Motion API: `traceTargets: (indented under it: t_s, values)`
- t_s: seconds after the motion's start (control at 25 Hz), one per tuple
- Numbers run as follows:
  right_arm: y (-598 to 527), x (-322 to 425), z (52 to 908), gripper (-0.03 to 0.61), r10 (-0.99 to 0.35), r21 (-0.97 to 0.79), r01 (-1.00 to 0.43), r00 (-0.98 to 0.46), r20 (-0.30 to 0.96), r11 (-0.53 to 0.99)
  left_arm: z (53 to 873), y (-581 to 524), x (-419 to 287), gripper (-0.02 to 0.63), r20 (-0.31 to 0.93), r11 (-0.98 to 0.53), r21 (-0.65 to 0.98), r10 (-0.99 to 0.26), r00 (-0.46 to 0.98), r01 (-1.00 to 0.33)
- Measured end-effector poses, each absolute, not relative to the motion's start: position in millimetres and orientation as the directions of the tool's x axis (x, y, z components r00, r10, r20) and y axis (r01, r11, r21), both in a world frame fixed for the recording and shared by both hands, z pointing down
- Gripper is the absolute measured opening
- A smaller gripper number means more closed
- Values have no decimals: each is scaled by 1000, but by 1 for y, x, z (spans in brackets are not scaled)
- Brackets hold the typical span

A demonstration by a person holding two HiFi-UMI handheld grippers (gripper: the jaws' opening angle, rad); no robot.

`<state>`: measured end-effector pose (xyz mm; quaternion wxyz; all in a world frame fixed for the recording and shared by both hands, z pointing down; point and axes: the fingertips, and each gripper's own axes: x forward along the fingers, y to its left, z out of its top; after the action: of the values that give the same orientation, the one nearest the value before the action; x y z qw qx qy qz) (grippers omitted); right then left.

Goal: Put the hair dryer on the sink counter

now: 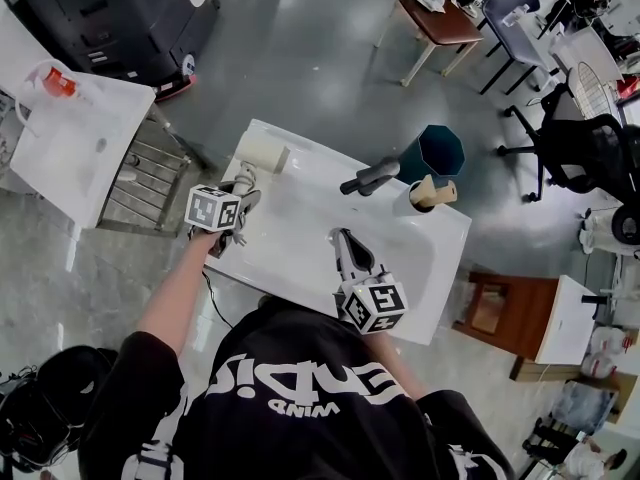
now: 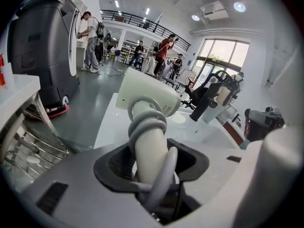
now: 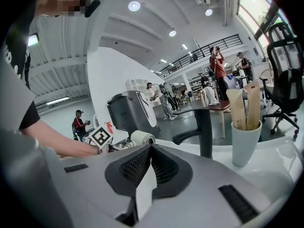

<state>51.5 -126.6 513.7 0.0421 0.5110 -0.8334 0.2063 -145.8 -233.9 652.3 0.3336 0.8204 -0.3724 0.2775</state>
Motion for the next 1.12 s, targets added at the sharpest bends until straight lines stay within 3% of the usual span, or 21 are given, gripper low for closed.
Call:
traceTargets:
  t_s: [1.12]
  values:
    - [-135,58,527,23,-829,-312,-876,-462,316,369,680,-244,-150,216,772,-511,300,-366,520,-805]
